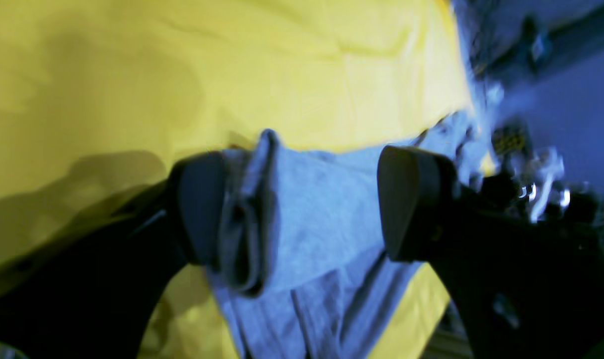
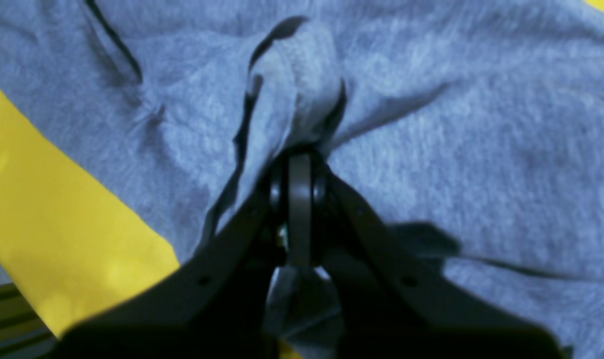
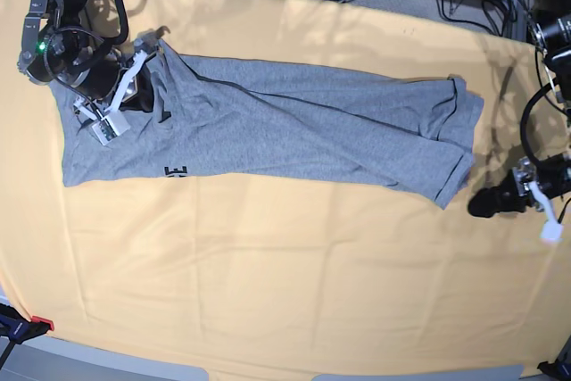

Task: Layout the t-shirt on the table in an organized manner, then fold the t-shirt properly
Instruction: 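Regrasp the hem end of the folded shirt with the left gripper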

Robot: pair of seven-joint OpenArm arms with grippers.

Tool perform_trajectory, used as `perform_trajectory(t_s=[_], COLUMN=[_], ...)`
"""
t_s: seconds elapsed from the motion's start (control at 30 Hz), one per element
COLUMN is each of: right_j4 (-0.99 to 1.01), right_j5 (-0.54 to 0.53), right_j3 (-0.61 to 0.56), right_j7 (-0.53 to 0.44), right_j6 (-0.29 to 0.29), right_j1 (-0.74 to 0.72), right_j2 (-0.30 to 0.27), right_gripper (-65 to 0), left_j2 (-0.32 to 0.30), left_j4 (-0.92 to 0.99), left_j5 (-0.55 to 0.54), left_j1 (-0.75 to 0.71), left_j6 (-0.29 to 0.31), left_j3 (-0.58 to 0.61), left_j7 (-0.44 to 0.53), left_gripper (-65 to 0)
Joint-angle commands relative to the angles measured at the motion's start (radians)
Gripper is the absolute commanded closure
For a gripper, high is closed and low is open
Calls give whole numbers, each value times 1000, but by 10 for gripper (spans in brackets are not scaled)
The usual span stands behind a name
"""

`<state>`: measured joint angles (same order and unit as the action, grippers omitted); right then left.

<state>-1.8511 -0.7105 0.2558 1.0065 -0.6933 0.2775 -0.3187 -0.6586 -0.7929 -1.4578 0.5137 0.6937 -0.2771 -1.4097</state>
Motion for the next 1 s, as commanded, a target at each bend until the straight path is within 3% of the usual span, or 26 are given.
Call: perform_trajectory(t_s=[0.0,0.2,0.3,0.43,0.63,0.77,0.97], right_j4=[-16,-16,-16,-16,-16,-16,-16], right_j5=[-3,9,8,9,9,8,9], right_j3=[4,4,4,4,4,4,4], right_j7=[-16,-14,-7,8,9,9,33], right_j6=[-5,-5,-5,-5,-5,-5,-5], right_j1=[-8,-8,-8,-8,-8,-8,-8], right_j2=[-14,-14,-14,-14,-14,-14,-14], right_gripper=[0,0,0,0,0,0,0], left_j2=[-17,36,52,60,57,57,51], left_j4=[-42,-76,-75,-75,-76,-76,-76], left_j5=[-26,-26,52,136,131,49,118], left_j1=[32,30,14,11,30,31,33], left_j6=[4,4,4,4,4,4,4], left_j3=[14,153,178,178,178,178,124], left_j7=[13,13,13,46,53,48,52], left_gripper=[-492,-492,-492,-492,-492,-492,-492])
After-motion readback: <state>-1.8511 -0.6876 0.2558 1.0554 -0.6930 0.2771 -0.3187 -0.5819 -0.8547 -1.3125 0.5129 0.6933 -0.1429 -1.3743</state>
